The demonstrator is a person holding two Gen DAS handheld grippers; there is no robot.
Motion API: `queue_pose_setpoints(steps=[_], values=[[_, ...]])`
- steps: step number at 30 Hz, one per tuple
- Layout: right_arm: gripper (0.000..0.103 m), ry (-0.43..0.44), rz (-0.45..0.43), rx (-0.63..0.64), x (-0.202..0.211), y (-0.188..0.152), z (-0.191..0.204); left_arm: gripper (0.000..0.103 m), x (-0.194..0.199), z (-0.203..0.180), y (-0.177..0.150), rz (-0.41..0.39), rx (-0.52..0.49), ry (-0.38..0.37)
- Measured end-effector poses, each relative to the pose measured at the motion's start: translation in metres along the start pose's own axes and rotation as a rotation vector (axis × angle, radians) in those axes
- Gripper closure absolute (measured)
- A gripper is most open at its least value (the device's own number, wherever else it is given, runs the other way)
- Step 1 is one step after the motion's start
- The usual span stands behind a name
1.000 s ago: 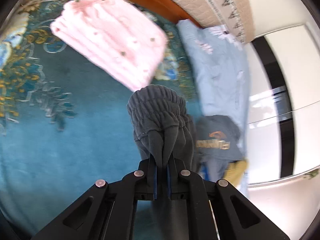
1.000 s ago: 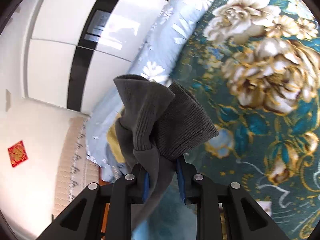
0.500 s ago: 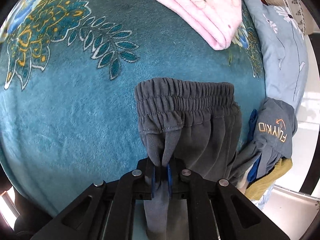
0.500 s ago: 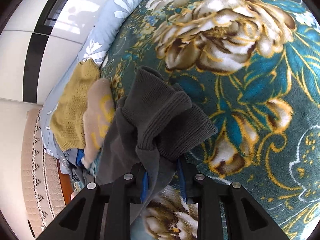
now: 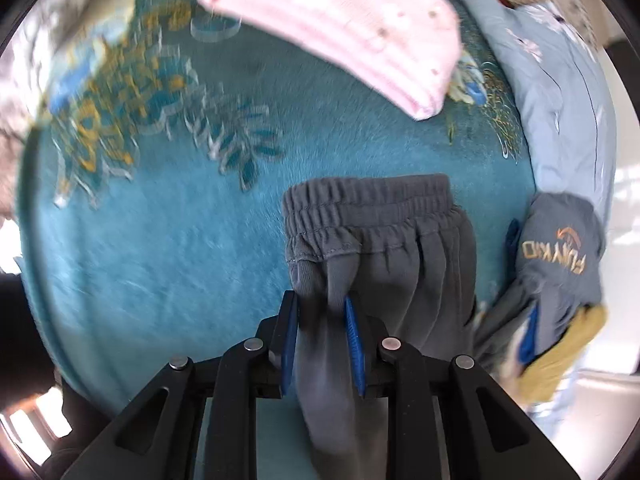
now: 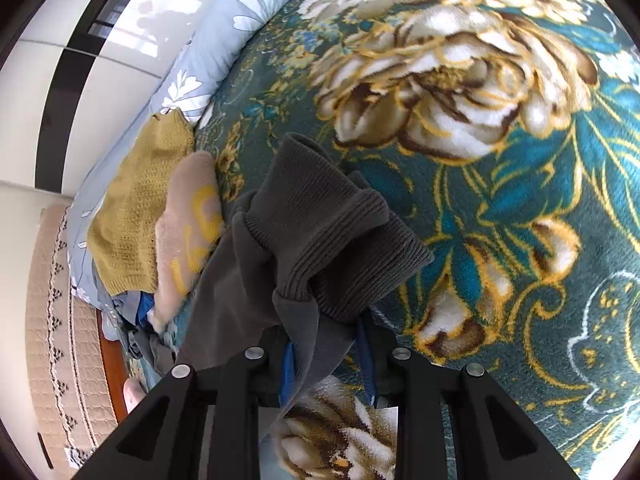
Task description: Fold clothes
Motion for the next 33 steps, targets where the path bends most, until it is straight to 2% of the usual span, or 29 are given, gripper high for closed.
queue_pose_setpoints(steps=[2, 4, 6, 8, 12, 13, 16, 18, 20, 21, 23, 24, 26, 28, 29, 31, 33], values=[[0.075, 0.002, -0.006, 0.007, 0.003, 0.003, 0.004, 0.08, 0.0, -0.006, 0.005, -0.041, 0.004, 0.021], [0.075, -0.007, -0.003, 0.006, 0.001, 0.004, 0.003, 0.08, 0.01, 0.014, 0.005, -0.082, 0.042, 0.044], [0.075, -0.016, 0.003, -0.002, -0.004, 0.004, 0.0, 0.079, 0.006, 0.015, 0.012, -0.083, 0.068, 0.01], [0.075, -0.017, 0.009, -0.031, -0.007, 0.002, -0.005, 0.079, 0.014, 0.009, 0.002, -0.061, 0.02, -0.042], [0.075, -0.026, 0.003, -0.035, -0.006, 0.001, -0.006, 0.079, 0.022, -0.055, -0.048, 0.027, -0.272, -0.205], [0.075, -0.032, 0.001, -0.03, -0.005, 0.001, -0.004, 0.079, 0.022, -0.071, -0.071, 0.055, -0.366, -0.22], [0.075, -0.046, -0.005, -0.024, -0.003, 0.002, 0.0, 0.079, 0.014, -0.117, -0.161, 0.159, -0.801, -0.196], [0.074, -0.049, -0.004, -0.028, -0.002, 0.001, 0.0, 0.079, 0.0, -0.127, -0.21, 0.176, -1.125, -0.086], [0.074, -0.05, -0.002, -0.03, -0.001, 0.0, 0.0, 0.079, -0.007, -0.127, -0.221, 0.16, -1.281, -0.011], [0.074, -0.049, -0.001, -0.028, 0.0, 0.0, 0.0, 0.079, -0.012, -0.128, -0.208, 0.139, -1.297, 0.017], [0.074, -0.054, -0.003, -0.018, 0.0, 0.0, 0.0, 0.079, -0.008, -0.122, -0.184, 0.122, -1.202, 0.013], [0.074, -0.059, -0.005, -0.015, 0.0, 0.0, 0.0, 0.079, -0.001, -0.122, -0.165, 0.095, -1.128, -0.003], [0.073, -0.068, -0.009, -0.018, -0.002, 0.0, 0.001, 0.079, 0.015, -0.125, -0.151, 0.084, -1.059, -0.089], [0.072, -0.074, -0.017, -0.02, -0.002, 0.001, 0.003, 0.079, 0.028, -0.138, -0.163, 0.14, -1.078, -0.207], [0.072, -0.074, -0.024, -0.018, -0.002, 0.001, 0.005, 0.079, 0.034, -0.147, -0.168, 0.137, -1.121, -0.238], [0.072, -0.073, -0.031, -0.007, 0.0, 0.003, 0.01, 0.079, 0.051, -0.164, -0.17, 0.077, -1.211, -0.257], [0.072, -0.078, -0.028, 0.016, 0.001, 0.004, 0.015, 0.079, 0.078, -0.175, -0.158, 0.049, -1.211, -0.285]])
Point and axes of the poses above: each gripper's, at about its wrist camera, not at the fingertips, and x roughly against the way its jaws point, z to its left, y to its top, the point moved 8 cm from there along -x, roughly the way its jaws point
